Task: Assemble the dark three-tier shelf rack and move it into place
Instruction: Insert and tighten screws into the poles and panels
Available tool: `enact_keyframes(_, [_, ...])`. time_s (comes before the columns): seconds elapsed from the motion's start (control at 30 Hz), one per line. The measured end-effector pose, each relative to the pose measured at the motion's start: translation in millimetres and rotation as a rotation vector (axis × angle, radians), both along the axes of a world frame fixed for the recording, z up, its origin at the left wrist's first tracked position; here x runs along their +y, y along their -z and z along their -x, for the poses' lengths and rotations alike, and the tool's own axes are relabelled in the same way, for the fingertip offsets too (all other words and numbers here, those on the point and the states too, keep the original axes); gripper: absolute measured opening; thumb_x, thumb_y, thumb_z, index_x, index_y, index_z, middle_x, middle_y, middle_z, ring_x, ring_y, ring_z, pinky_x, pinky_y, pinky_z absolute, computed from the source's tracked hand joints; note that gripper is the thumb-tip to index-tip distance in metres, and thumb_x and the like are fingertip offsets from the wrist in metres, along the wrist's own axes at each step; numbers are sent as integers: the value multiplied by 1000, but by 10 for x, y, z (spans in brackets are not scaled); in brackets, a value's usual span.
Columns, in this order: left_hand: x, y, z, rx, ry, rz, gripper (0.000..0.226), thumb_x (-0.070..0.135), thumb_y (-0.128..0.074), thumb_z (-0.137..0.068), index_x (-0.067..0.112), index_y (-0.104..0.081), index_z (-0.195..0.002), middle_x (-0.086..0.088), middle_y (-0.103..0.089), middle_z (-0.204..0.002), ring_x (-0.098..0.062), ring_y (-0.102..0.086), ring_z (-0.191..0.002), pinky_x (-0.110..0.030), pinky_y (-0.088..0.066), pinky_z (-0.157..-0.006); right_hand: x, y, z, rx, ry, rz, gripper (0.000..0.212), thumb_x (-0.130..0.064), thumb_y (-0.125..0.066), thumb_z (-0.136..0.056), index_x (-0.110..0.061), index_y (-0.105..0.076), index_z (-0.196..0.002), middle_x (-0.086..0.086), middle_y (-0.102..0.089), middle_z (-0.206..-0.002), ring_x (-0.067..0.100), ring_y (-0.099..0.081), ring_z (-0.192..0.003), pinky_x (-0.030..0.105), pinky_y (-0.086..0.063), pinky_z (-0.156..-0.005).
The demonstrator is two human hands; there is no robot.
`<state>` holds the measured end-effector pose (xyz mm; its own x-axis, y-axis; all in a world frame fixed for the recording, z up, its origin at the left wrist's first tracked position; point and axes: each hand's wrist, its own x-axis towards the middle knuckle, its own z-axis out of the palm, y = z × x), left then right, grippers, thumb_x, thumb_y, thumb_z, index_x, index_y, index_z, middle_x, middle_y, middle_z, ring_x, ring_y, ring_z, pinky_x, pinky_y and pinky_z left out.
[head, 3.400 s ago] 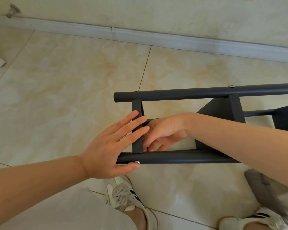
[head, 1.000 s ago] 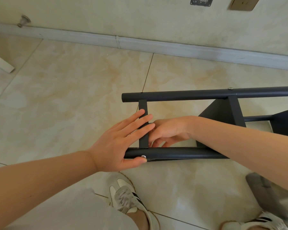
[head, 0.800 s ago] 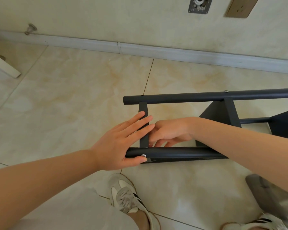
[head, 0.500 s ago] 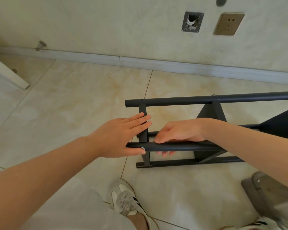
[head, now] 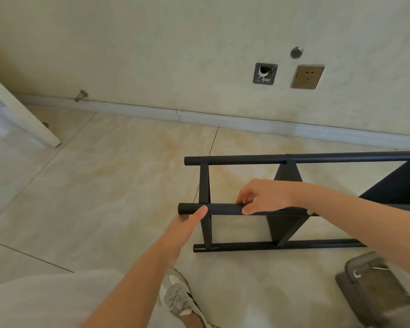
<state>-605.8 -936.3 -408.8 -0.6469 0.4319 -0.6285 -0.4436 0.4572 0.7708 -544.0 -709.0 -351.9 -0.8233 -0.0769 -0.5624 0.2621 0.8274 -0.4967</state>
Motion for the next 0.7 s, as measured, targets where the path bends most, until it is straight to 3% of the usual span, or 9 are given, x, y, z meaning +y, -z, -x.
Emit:
enact_keyframes(0.13, [178, 137, -191, -154, -216, -206, 110, 74, -56, -68, 30, -17, -160, 8, -17, -167, -19, -8, -155, -44, -11, -124, 56, -30, -121, -26, -9, -44, 44, -18, -57, -98, -18, -49, -141, 5, -59, -134, 15, -56, -110, 28, -43, -100])
enact_keyframes(0.23, [277, 170, -226, -162, -280, -268, 102, 74, -57, -67, 42, -21, -157, 22, -38, -150, -8, -28, -148, -37, -21, -119, 122, -17, -202, -46, -14, -92, 49, -13, -53, -99, -18, -41, -146, 6, -58, -135, 20, -57, -117, 31, -42, -104])
enact_keyframes(0.27, [288, 173, -233, -169, -303, -293, 93, 71, -58, -71, 45, -27, -154, 32, -48, -133, 2, -45, -133, -28, -34, -111, 139, -20, -219, -43, -35, -116, 45, -12, -52, -99, -16, -45, -143, 6, -59, -133, 20, -57, -114, 30, -43, -102])
enact_keyframes(0.33, [289, 234, -233, -147, -329, -313, 71, 62, -60, -80, 47, -37, -146, 39, -64, -101, 18, -62, -88, -11, -51, -75, 154, -26, -235, -21, -79, -159, 33, -12, -49, -99, -12, -57, -131, 8, -64, -124, 22, -59, -106, 30, -46, -97])
enact_keyframes(0.4, [305, 259, -238, -129, -335, -332, 58, 51, -63, -87, 42, -43, -141, 33, -71, -93, 17, -66, -76, -8, -51, -54, 158, -27, -242, 6, -91, -180, 28, -12, -49, -99, -10, -63, -123, 9, -66, -115, 24, -60, -103, 34, -48, -94])
enact_keyframes(0.5, [320, 217, -243, -122, -359, -369, 50, 36, -68, -90, 30, -51, -137, 24, -75, -95, 9, -70, -78, -10, -51, -51, 156, -15, -239, 30, -108, -188, 26, -11, -49, -100, -10, -64, -121, 7, -65, -113, 24, -60, -101, 33, -47, -92])
enact_keyframes(0.6, [341, 174, -222, -121, -369, -379, 47, 34, -73, -83, 25, -59, -127, 17, -77, -92, 6, -71, -75, -10, -51, -49, 179, -37, -218, 45, -137, -193, 24, -11, -50, -100, -9, -64, -119, 4, -64, -105, 21, -59, -96, 30, -46, -88])
enact_keyframes(0.7, [394, 66, -185, -133, -387, -384, 36, 29, -72, -90, 22, -61, -124, 14, -77, -88, 4, -71, -72, -10, -50, -47, 231, -152, -169, 62, -151, -194, 23, -10, -53, -98, -7, -66, -117, -2, -56, -95, 17, -53, -88, 24, -38, -82])
